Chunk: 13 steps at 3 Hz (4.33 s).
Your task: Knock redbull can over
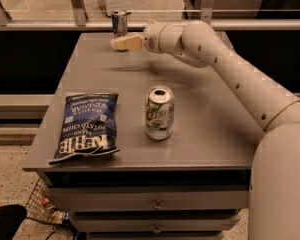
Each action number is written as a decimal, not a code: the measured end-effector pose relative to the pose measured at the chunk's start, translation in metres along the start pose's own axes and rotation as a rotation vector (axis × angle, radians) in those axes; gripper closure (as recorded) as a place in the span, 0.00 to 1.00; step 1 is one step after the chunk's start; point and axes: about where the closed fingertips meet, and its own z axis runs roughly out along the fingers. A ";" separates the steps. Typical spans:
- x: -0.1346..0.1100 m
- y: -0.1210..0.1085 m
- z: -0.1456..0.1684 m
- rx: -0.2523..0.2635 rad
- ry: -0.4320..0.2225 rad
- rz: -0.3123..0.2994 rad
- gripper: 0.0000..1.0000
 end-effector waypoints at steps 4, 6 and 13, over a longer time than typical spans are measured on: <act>-0.009 -0.005 0.029 0.045 -0.077 -0.027 0.00; -0.011 -0.016 0.043 0.012 -0.101 0.007 0.00; -0.010 -0.002 0.069 -0.049 -0.100 0.018 1.00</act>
Offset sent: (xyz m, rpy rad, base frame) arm 0.0077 0.0175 0.0089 0.0156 -0.1044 -0.0807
